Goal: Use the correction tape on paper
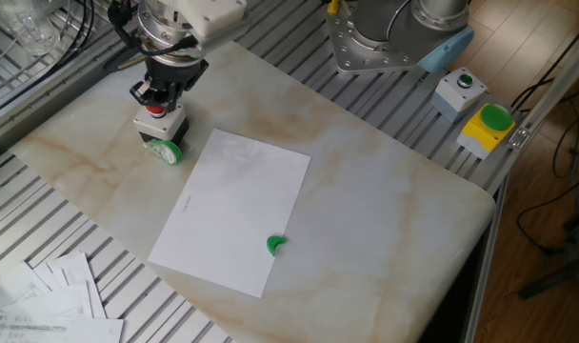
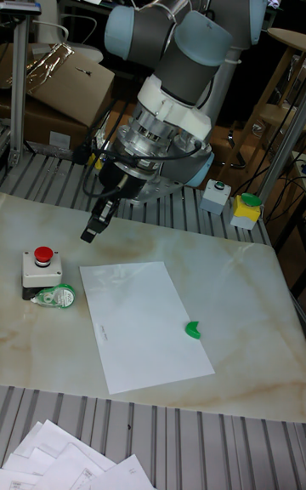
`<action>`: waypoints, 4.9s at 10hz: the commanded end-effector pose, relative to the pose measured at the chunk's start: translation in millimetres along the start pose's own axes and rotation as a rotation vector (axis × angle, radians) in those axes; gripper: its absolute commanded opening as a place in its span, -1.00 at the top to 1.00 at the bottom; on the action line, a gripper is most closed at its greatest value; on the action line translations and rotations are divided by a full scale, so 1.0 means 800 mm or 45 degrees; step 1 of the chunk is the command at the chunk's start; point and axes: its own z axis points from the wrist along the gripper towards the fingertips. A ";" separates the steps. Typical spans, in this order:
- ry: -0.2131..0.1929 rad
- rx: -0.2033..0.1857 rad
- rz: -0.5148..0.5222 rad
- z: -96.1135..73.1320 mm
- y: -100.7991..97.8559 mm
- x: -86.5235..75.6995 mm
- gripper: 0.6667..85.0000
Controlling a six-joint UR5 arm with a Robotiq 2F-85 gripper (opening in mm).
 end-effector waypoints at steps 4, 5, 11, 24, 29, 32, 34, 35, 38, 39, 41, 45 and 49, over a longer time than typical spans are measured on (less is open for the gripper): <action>-0.010 0.020 -0.073 0.009 -0.005 -0.001 0.11; -0.019 0.033 -0.094 0.016 -0.010 -0.003 0.08; 0.058 0.021 -0.156 0.048 -0.009 -0.014 0.04; 0.168 0.130 -0.215 0.120 -0.030 -0.032 0.08; 0.175 0.144 -0.209 0.138 -0.020 -0.024 0.08; 0.173 0.146 -0.205 0.146 -0.013 -0.024 0.08; 0.178 0.153 -0.204 0.150 -0.012 -0.024 0.09; 0.183 0.155 -0.201 0.154 -0.012 -0.024 0.09; 0.200 0.160 -0.196 0.159 -0.010 -0.024 0.09; 0.202 0.161 -0.192 0.161 -0.009 -0.024 0.09; 0.207 0.169 -0.188 0.165 -0.009 -0.025 0.09; 0.211 0.182 -0.182 0.172 -0.012 -0.027 0.11; 0.209 0.196 -0.175 0.174 -0.016 -0.028 0.28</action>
